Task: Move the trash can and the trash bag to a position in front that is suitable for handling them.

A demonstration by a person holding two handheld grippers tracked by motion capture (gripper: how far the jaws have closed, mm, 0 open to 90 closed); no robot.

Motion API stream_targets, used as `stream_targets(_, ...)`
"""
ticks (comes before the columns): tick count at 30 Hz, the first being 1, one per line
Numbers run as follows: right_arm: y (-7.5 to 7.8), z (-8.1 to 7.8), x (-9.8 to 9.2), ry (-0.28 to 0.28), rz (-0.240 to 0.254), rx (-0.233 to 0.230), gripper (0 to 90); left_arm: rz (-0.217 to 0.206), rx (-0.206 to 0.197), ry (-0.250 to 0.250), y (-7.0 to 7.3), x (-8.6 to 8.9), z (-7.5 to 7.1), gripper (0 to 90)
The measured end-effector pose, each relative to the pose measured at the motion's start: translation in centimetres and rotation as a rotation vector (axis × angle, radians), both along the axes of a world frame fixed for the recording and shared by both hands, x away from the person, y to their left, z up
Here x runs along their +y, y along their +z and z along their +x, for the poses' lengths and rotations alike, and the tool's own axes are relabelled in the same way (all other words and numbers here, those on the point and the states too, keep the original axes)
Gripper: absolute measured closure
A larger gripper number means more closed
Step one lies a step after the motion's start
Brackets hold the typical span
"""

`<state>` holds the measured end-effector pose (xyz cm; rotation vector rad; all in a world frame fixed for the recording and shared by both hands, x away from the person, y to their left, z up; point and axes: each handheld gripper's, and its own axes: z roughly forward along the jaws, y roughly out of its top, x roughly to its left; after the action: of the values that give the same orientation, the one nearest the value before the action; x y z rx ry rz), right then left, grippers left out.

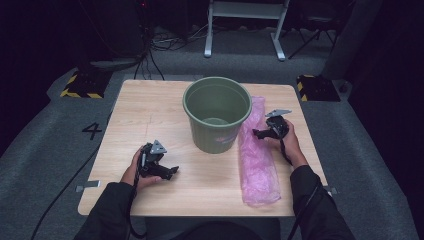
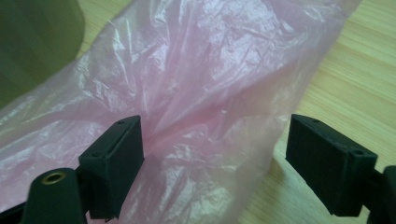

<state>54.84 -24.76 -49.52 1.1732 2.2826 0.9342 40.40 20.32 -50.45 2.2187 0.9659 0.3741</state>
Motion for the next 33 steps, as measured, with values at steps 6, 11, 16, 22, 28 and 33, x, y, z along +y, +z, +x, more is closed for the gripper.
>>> stream_targets(6, -0.5, -0.2, -0.4, 0.012, 0.032, 0.032, 19.9, 0.001, 0.0, 0.001, 0.0, 0.0, 0.0, 1.5)
stream_targets(11, -0.1, -1.4, 0.0, 0.068, 0.045, 0.025, 50.5, -0.001, -0.001, 0.004, 0.0, 0.0, 0.0, 1.4)
stream_targets(16, -0.2, -2.2, 0.1, 0.101, 0.061, 0.011, 70.8, 0.0, -0.001, 0.008, 0.0, 0.0, 0.0, 1.1)
stream_targets(22, -0.4, -2.4, 0.1, 0.102, 0.069, -0.009, 82.5, 0.005, -0.003, 0.008, 0.0, -0.1, 0.1, 0.5)
stream_targets(28, -0.3, -2.5, 0.1, 0.104, 0.058, -0.037, 87.3, 0.004, -0.003, 0.009, 0.0, -0.1, 0.0, 0.5)
stream_targets(33, 0.0, -2.9, -0.2, 0.112, 0.064, -0.07, 88.0, 0.004, -0.002, 0.009, 0.0, -0.1, 0.0, 0.5)
